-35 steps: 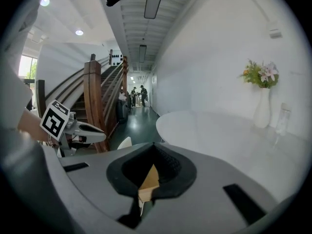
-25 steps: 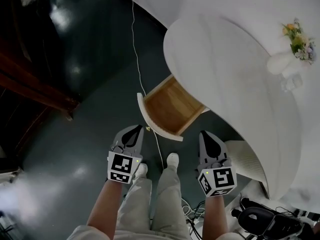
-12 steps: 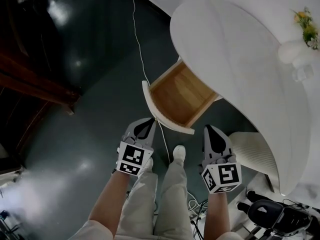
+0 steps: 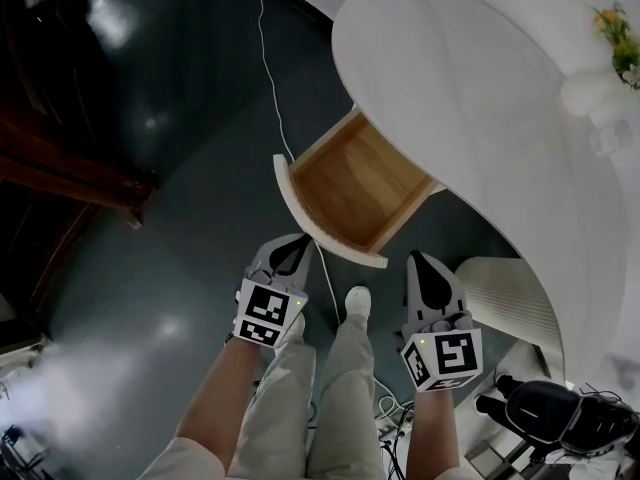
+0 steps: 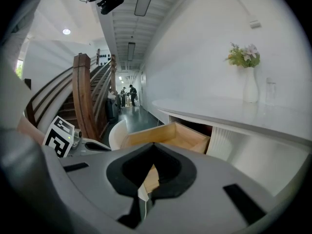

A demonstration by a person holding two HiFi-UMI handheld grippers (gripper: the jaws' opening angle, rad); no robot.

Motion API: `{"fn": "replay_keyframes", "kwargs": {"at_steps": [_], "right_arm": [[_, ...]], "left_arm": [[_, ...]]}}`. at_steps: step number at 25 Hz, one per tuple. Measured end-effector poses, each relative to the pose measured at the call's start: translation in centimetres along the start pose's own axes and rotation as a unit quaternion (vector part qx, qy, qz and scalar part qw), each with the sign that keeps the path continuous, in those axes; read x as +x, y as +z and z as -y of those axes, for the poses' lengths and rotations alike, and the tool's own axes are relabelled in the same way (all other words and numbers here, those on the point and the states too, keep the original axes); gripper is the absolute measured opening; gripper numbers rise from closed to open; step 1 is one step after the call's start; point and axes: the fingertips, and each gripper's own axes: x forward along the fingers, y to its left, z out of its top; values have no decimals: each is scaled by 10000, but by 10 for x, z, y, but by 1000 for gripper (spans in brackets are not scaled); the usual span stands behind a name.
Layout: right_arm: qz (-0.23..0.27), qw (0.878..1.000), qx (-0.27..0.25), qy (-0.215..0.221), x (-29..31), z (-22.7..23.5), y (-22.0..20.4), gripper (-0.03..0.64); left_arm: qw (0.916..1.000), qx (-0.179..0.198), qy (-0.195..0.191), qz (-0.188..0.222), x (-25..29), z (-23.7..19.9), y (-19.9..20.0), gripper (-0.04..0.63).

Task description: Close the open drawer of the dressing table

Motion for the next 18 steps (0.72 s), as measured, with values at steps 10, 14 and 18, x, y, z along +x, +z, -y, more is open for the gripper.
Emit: {"fn": "replay_keyframes", "kwargs": {"at_steps": [10, 14, 18], "right_arm": [[47, 9988, 385, -293, 1, 7, -12, -2], [106, 9981, 460, -385, 1, 17, -12, -2], [149, 9977, 507, -435, -2, 31, -11, -2]], "left_arm": [[9996, -50, 32, 271, 5, 0, 2, 18], [9994, -23, 53, 342, 16, 2, 8, 18], [9993, -34, 16, 383, 27, 6, 14, 18]]}}
